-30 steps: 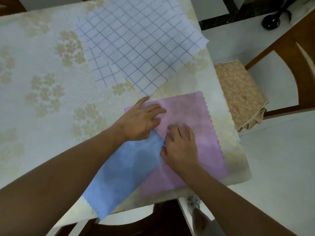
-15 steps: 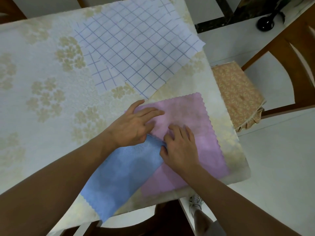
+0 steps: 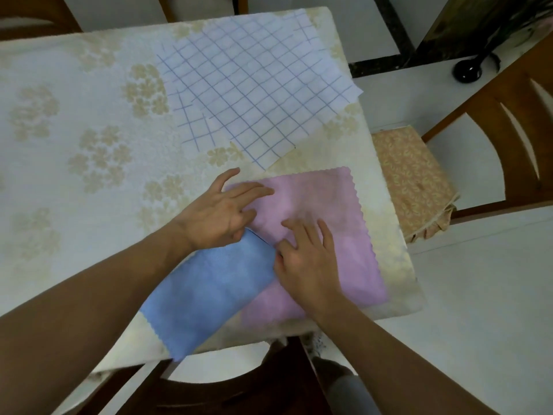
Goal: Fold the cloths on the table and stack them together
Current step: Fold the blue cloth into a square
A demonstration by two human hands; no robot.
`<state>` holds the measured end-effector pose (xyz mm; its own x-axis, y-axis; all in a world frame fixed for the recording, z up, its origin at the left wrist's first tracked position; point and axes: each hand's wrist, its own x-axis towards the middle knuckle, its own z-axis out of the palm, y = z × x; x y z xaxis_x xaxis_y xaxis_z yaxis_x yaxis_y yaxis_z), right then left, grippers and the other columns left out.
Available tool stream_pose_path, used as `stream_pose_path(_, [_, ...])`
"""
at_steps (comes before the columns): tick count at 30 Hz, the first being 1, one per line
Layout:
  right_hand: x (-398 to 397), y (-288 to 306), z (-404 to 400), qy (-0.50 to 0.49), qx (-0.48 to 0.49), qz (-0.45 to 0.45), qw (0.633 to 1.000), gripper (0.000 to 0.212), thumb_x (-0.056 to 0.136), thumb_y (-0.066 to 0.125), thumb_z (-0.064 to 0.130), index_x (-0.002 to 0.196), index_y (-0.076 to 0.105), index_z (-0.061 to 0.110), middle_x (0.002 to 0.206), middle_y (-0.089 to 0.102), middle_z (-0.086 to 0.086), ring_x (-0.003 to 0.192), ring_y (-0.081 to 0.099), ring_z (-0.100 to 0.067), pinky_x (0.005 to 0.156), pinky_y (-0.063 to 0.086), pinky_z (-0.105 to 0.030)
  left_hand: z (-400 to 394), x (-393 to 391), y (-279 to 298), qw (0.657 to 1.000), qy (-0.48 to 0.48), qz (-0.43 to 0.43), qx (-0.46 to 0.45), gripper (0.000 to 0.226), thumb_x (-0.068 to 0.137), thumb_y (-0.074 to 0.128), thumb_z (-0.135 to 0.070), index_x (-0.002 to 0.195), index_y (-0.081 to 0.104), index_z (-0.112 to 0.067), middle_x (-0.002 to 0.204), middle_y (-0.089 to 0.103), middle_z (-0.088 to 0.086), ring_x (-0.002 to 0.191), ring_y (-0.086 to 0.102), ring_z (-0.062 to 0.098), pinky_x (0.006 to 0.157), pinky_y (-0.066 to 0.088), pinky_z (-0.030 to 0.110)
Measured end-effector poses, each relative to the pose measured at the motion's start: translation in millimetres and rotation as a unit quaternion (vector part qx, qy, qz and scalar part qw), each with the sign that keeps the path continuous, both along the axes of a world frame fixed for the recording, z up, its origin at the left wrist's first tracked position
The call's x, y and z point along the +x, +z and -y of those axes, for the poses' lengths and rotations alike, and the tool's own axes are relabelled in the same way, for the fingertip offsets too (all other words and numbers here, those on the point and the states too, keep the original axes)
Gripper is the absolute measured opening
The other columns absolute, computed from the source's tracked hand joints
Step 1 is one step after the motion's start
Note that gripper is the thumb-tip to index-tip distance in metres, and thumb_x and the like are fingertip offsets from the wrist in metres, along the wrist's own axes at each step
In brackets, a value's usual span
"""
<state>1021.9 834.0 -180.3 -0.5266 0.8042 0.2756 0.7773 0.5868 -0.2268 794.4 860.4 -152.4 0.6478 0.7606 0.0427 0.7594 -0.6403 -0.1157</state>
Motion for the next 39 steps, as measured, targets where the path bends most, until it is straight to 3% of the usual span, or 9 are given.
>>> stream_pose_path(8, [-2,6,24,0.062,0.068,-0.082,0.992,0.016,0.07,0.07,0.001,0.063,0.062,0.012,0.119,0.07,-0.005,0.113,0.064,-0.029,0.105,0.041,-0.058,44,-1,23,0.997,0.07,-0.04,-0.002,0.008,0.067,0.064,-0.016,0.072,0.057,-0.015,0.146,0.05,0.013,0.131,0.051,0.031,0.113,0.024,0.064])
stream_pose_path(17, [-21,21,64,0.071,0.03,-0.052,0.996,0.008,0.069,0.071,0.01,0.066,0.065,0.014,0.122,0.068,-0.003,0.113,0.063,-0.027,0.108,0.038,-0.057,83,-25,31,0.997,0.062,-0.04,0.002,0.007,0.07,0.06,-0.016,0.072,0.053,-0.016,0.149,0.047,0.013,0.133,0.048,0.03,0.114,0.02,0.063])
stream_pose_path(26, [-66,16,131,0.027,0.004,-0.028,0.999,0.004,0.074,0.069,0.015,0.071,0.066,0.014,0.132,0.064,-0.007,0.122,0.059,-0.029,0.111,0.035,-0.056,118,-72,15,1.0,-0.012,0.011,0.023,0.007,0.076,0.057,-0.011,0.076,0.052,-0.016,0.147,0.051,0.011,0.131,0.051,0.032,0.113,0.023,0.063])
stream_pose_path(33, [-100,10,169,0.017,0.0,-0.013,1.0,0.009,0.073,0.071,0.011,0.067,0.066,0.014,0.123,0.067,-0.008,0.118,0.061,-0.026,0.11,0.037,-0.054,152,-105,-4,0.998,-0.034,0.036,0.024,0.008,0.079,0.051,-0.01,0.073,0.052,-0.015,0.142,0.054,0.013,0.128,0.054,0.032,0.113,0.025,0.062])
stream_pose_path(39, [-117,-3,194,0.024,-0.053,0.034,0.998,0.007,0.076,0.074,0.02,0.074,0.07,0.014,0.124,0.064,-0.008,0.118,0.06,-0.026,0.111,0.035,-0.054,177,-125,-19,0.999,-0.02,0.043,-0.005,0.014,0.071,0.07,-0.01,0.068,0.057,-0.014,0.137,0.058,0.013,0.126,0.055,0.03,0.113,0.027,0.061])
